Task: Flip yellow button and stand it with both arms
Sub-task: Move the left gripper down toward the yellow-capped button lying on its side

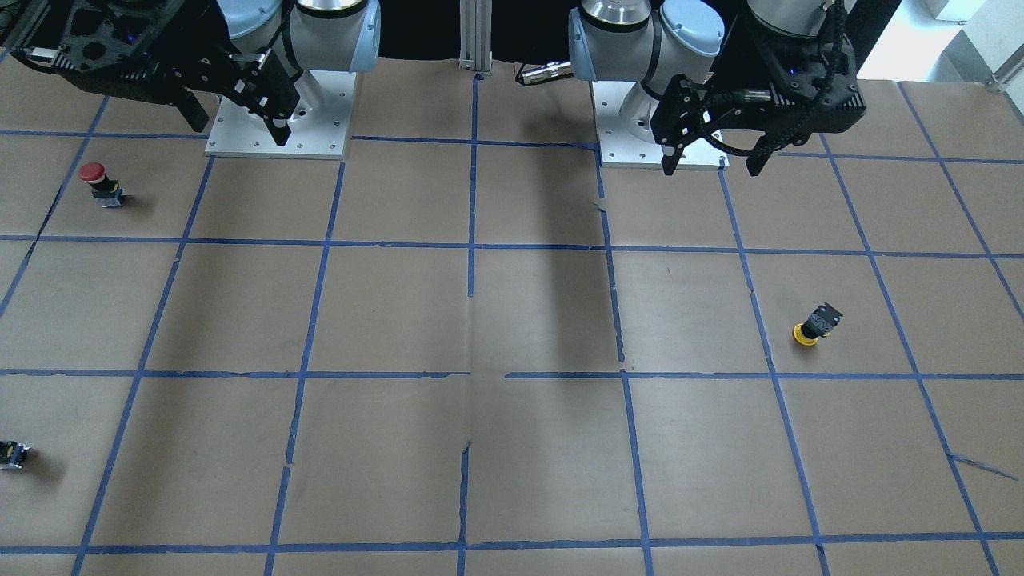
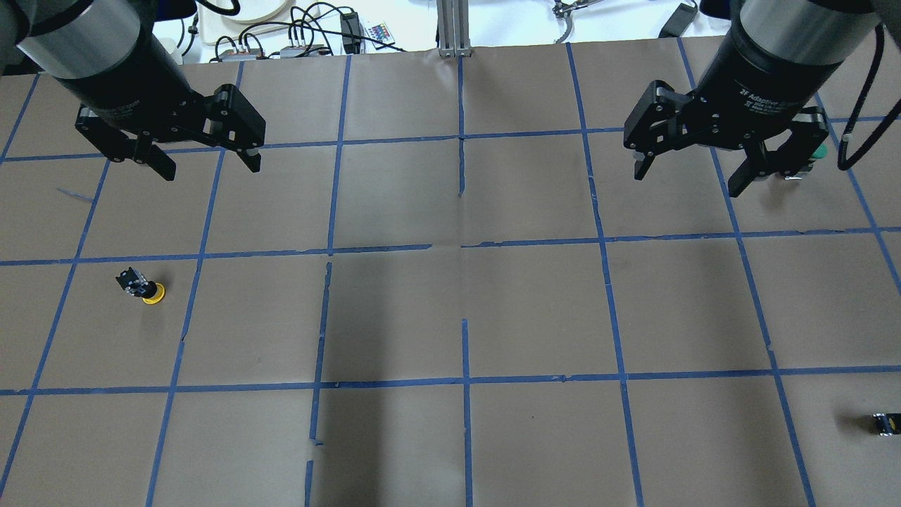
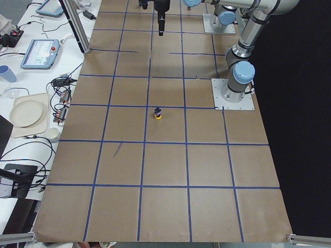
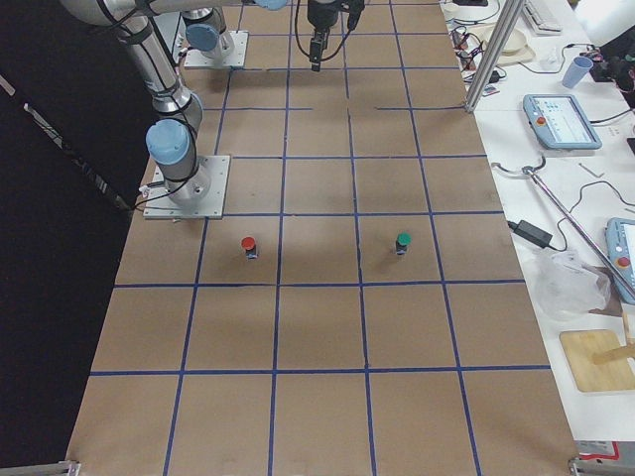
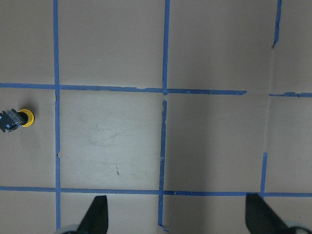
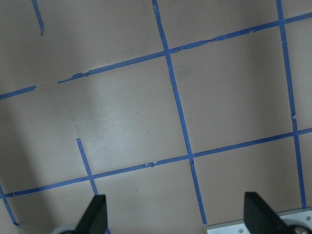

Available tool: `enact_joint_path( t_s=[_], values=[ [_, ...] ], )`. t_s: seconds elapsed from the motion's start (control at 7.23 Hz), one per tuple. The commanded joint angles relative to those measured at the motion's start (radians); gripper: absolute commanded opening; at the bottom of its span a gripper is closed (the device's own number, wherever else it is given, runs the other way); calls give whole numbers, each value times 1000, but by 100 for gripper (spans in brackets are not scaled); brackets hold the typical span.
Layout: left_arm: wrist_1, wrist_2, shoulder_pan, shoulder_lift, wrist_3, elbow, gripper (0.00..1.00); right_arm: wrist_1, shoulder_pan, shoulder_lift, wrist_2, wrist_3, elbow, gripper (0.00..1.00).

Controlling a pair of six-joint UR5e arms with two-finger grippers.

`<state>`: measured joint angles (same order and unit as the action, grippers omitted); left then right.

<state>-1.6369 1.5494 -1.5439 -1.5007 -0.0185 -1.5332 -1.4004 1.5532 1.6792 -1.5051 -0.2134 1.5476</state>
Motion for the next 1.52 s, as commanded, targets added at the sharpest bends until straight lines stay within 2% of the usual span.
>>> enact_joint_path(
  t_s=[0.0,0.28,0.55,0.83,0.97,1.25,1.38],
  values=[
    [0,1,13,-4,41,-8,99,1,-1,2,-1,0,2,100],
    [2,3,24,-6,48,-25,99,0,-1,2,-3,0,0,100],
    [8,5,108,-41,147,-25,99,3,-1,5,-4,0,6,100],
    [28,3,244,-128,208,-18,99,0,-1,4,-6,6,12,100],
    [101,3,304,-177,263,-30,99,0,-1,7,-3,6,12,100],
    [157,3,352,-271,474,-67,99,1,-1,7,-4,12,12,100],
    [164,4,384,-283,492,-85,99,3,-1,10,-4,14,12,100]
  ],
)
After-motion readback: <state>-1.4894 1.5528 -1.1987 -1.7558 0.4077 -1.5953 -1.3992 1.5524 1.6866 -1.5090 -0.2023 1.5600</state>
